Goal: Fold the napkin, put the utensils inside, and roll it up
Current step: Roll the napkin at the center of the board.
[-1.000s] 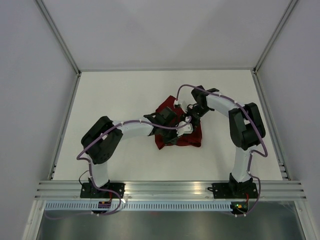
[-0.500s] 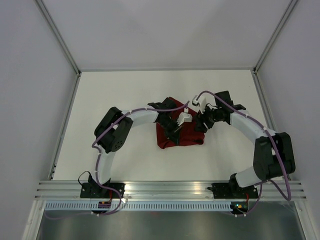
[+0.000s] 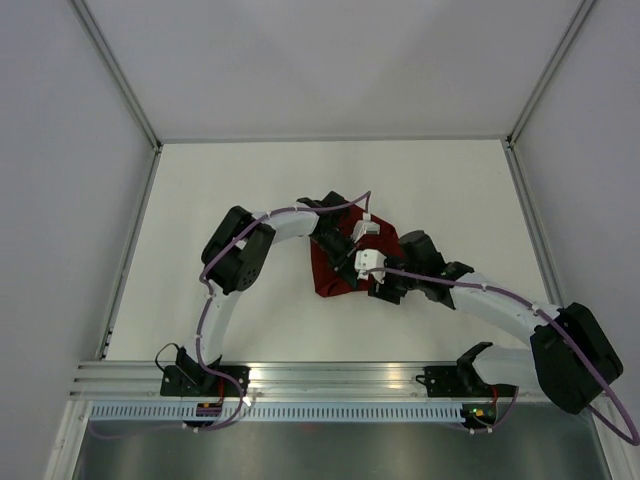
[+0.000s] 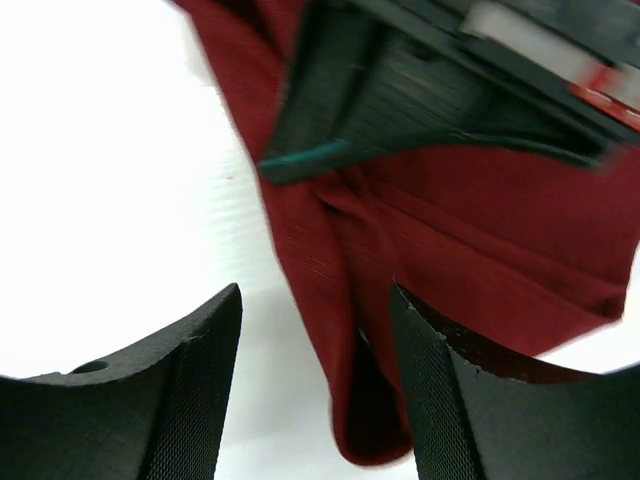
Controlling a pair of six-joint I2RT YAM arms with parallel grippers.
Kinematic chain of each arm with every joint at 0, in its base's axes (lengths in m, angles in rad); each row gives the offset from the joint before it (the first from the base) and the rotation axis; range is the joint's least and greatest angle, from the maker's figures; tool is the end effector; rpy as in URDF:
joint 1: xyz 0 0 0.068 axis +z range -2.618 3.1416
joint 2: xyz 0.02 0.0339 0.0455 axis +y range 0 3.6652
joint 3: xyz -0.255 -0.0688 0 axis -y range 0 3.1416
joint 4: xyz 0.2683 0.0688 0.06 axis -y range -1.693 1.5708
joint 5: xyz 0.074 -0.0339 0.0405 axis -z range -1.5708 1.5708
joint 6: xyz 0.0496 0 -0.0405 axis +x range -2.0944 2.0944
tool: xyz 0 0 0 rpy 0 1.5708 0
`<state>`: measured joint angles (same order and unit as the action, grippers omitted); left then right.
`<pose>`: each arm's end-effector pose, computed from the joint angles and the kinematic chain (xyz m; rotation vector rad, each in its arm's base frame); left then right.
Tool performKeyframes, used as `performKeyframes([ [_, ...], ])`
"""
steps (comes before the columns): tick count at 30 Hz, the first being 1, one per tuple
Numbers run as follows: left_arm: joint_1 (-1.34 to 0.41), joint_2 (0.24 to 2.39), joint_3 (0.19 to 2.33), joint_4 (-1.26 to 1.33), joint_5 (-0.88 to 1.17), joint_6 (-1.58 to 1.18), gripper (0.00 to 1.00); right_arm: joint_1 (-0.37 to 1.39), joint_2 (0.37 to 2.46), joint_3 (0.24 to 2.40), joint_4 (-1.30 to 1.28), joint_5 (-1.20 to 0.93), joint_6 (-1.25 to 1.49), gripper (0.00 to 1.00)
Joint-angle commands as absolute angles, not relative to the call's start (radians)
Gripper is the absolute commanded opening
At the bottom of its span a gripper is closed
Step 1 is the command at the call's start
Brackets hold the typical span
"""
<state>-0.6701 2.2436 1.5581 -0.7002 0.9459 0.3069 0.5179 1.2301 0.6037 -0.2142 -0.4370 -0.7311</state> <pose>0.3226 -0.3070 0.0883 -1.4228 -2.3955 1.4472 0.2213 0.1503 0.1566 -1.5304 1.7835 0.4218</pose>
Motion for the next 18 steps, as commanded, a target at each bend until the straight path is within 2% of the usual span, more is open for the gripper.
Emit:
performKeyframes([
  [1,-0.670,2.312,1.571,-0.768,0.917,0.298,0.02,0.616,1.224,0.562,-0.046,-0.293,-0.810,0.67],
  [18,-0.658,2.361,1.618,-0.807,0.942,0.310,0.02,0.718,1.400,0.594,0.040,-0.247,-0.854,0.68],
])
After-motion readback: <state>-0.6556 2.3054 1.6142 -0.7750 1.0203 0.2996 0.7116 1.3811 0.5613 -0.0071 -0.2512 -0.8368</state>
